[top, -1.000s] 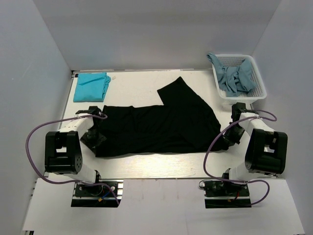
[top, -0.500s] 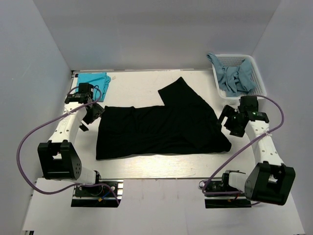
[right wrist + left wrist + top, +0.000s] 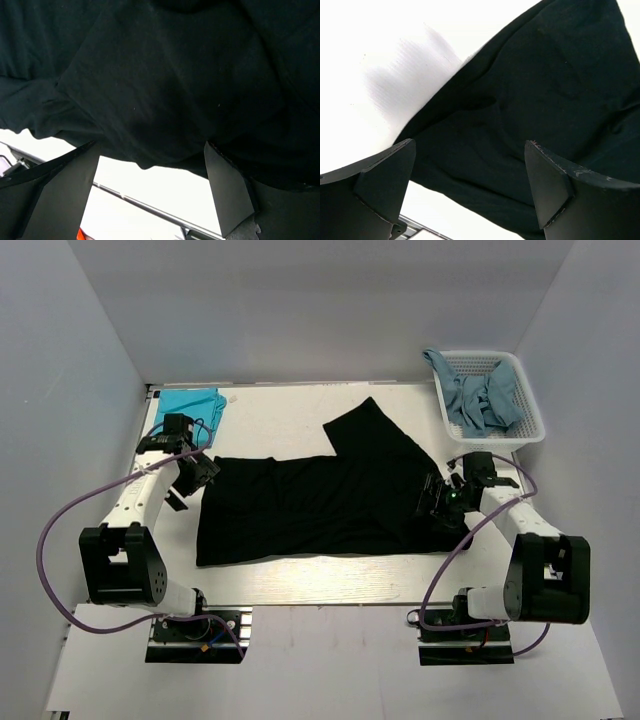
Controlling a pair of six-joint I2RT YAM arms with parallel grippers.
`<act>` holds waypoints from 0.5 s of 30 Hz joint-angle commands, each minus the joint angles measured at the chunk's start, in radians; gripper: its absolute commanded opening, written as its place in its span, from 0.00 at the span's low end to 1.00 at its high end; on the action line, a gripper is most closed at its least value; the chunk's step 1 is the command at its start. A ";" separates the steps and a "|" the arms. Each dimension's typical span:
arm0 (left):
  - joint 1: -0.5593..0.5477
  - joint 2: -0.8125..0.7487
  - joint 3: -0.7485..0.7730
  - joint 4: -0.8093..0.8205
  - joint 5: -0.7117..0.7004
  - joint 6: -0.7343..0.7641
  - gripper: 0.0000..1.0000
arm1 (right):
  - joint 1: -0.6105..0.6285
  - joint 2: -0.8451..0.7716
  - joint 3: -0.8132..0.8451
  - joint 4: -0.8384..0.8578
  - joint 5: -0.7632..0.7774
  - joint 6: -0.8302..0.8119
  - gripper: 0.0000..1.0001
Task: Fold and stack the t-shirts
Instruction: Fold the flattened tshirt in 1/3 of the way
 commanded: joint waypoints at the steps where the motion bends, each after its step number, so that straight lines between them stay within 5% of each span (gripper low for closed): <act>1: 0.003 -0.041 -0.016 0.000 0.006 0.010 1.00 | 0.007 0.003 0.009 0.064 -0.028 0.006 0.90; 9: 0.003 -0.073 -0.037 -0.023 -0.017 0.010 1.00 | 0.007 -0.049 -0.037 -0.028 0.119 -0.010 0.90; 15: 0.003 -0.073 -0.037 -0.023 -0.026 0.019 1.00 | 0.005 -0.050 -0.080 0.064 0.076 0.018 0.90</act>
